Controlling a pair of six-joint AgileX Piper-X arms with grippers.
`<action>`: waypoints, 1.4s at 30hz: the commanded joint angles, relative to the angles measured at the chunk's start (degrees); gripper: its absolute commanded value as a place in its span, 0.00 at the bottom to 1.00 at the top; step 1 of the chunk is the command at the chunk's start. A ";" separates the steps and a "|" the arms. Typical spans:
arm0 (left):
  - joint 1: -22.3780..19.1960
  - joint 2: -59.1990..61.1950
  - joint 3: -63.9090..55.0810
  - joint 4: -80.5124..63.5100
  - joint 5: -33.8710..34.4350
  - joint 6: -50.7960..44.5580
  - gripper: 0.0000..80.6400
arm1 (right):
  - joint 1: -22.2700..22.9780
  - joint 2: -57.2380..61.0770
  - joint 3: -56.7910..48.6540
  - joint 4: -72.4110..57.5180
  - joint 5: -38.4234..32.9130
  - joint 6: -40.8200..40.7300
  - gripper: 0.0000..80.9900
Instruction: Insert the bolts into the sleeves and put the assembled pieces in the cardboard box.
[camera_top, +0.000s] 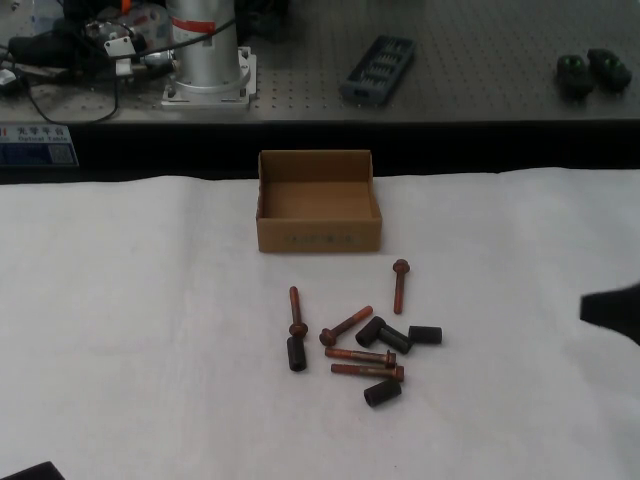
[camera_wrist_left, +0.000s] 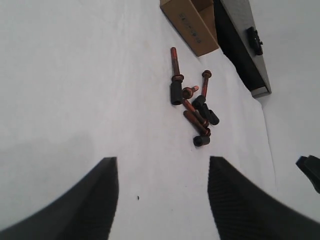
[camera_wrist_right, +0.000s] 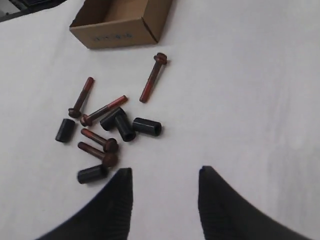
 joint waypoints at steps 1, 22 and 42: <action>0.14 0.03 -0.66 -0.31 -0.56 -0.41 0.50 | 0.67 1.98 -2.56 0.68 -1.22 -3.25 0.41; -3.27 0.03 -0.66 -0.84 -3.54 -0.41 0.50 | 20.98 31.04 -32.36 20.02 25.87 -49.58 0.41; -3.27 0.03 -0.66 -0.84 -3.54 -0.41 0.50 | 24.53 31.86 -32.36 25.20 25.90 -55.71 0.41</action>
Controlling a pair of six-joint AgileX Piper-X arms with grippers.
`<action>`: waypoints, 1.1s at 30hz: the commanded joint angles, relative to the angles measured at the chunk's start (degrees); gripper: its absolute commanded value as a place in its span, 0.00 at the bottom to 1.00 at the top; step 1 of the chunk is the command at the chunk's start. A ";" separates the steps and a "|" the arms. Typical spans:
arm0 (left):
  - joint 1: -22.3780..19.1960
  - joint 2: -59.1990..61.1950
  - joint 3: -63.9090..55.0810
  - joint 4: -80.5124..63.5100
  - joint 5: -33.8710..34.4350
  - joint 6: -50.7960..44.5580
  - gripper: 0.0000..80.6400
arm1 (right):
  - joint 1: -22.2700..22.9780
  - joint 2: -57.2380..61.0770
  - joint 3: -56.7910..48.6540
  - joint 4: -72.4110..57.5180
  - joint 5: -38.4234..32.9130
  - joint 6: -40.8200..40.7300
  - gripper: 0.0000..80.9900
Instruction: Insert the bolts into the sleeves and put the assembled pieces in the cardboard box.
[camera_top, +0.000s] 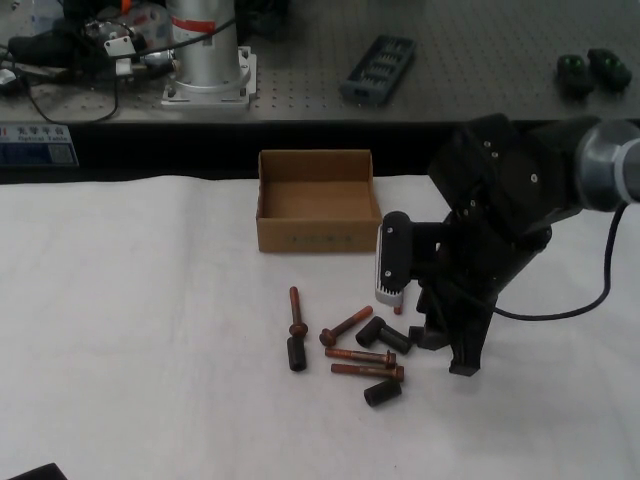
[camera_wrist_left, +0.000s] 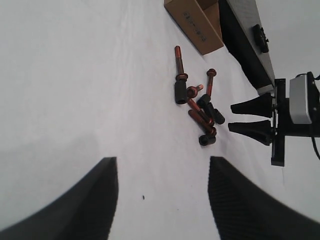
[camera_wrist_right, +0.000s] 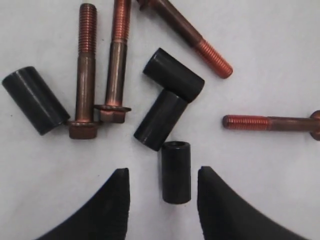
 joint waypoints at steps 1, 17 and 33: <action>-0.37 0.03 -0.66 -0.74 -0.14 -0.45 0.50 | 0.14 0.87 -0.63 0.16 -0.08 -1.44 0.41; -0.37 0.03 -0.66 -0.74 -0.14 -0.45 0.50 | -0.08 5.82 -0.63 -2.41 2.63 -2.56 0.41; -0.37 0.03 -0.66 -0.74 0.02 -0.45 0.50 | -0.32 6.36 -0.53 0.54 9.95 -5.17 0.09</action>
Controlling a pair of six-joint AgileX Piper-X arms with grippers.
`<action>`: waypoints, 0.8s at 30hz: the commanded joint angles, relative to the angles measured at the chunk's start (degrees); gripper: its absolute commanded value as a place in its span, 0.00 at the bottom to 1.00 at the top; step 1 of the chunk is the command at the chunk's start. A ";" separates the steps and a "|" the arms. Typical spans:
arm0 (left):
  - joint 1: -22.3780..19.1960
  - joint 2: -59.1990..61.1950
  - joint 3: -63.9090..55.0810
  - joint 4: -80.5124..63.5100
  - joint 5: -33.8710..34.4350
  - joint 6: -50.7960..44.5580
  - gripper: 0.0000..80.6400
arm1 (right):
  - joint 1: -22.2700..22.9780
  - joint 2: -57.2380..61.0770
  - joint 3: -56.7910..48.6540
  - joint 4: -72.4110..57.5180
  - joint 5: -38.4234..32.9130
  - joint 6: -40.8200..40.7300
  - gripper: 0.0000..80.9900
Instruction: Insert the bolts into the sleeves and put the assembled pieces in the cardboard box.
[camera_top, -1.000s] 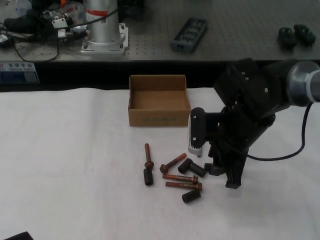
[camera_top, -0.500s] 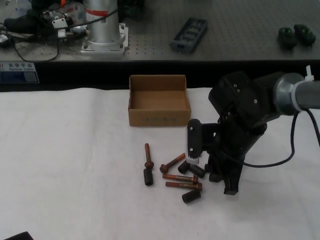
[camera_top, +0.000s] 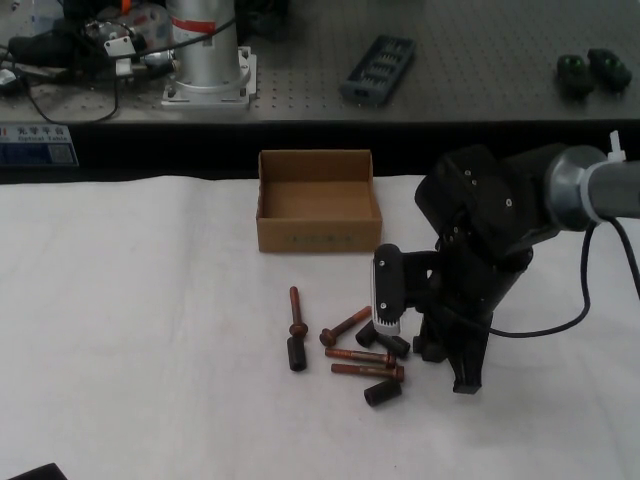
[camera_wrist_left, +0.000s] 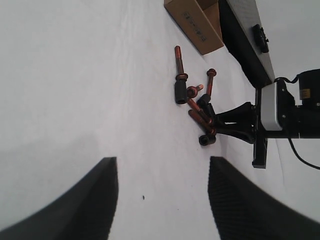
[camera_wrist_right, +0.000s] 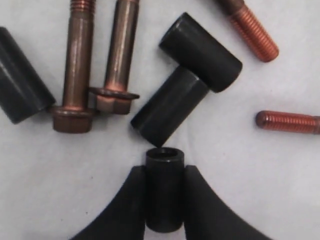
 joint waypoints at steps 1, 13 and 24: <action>-0.37 0.03 -0.66 -0.74 0.02 -0.45 0.50 | -0.59 1.37 -0.04 1.33 6.84 -2.45 0.04; -0.37 0.03 -0.66 -7.83 0.37 -0.44 0.50 | -0.63 -4.44 -0.16 10.86 2.40 10.48 0.03; -0.37 1.95 -6.17 -9.25 0.46 3.91 0.50 | -0.63 -15.66 3.79 19.78 -10.80 18.53 0.03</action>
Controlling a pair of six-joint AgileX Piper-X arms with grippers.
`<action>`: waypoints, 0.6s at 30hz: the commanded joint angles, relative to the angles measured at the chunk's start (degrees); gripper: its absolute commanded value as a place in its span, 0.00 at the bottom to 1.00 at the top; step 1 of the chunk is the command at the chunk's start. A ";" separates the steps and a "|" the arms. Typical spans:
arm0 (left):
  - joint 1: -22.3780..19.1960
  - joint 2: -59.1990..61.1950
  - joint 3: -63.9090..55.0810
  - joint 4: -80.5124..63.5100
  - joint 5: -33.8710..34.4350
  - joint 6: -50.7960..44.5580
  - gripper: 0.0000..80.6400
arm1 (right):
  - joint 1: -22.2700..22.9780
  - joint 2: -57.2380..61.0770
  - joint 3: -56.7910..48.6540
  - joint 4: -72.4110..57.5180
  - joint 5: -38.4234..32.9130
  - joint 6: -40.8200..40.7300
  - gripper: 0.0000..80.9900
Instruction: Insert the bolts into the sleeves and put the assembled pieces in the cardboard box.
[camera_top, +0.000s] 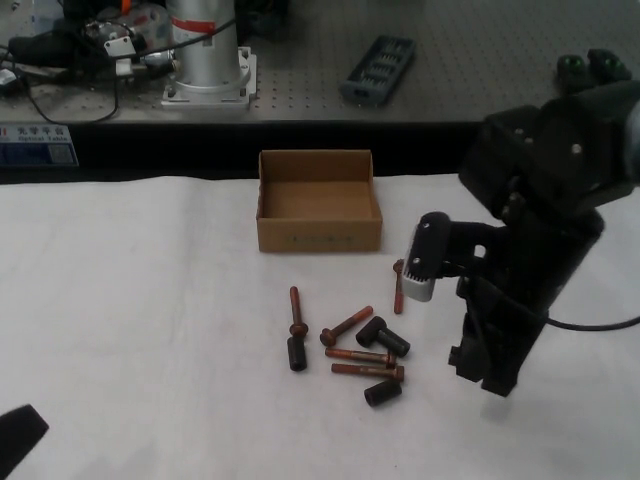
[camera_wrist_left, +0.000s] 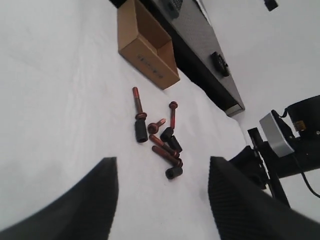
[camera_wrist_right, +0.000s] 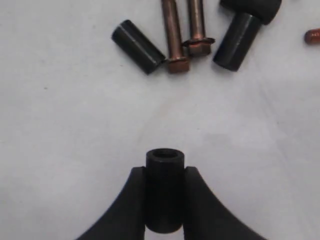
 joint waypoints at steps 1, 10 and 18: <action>-0.37 3.27 -2.96 -1.11 0.46 4.44 0.50 | -0.23 -2.67 1.40 1.35 -2.44 1.64 0.03; -2.62 30.11 -15.46 -1.12 -0.93 17.02 0.50 | -0.23 -13.94 11.07 1.53 -3.63 8.98 0.03; -19.17 57.17 -31.23 -1.22 -12.98 21.60 0.50 | -0.43 -23.31 15.50 3.40 -3.78 13.24 0.03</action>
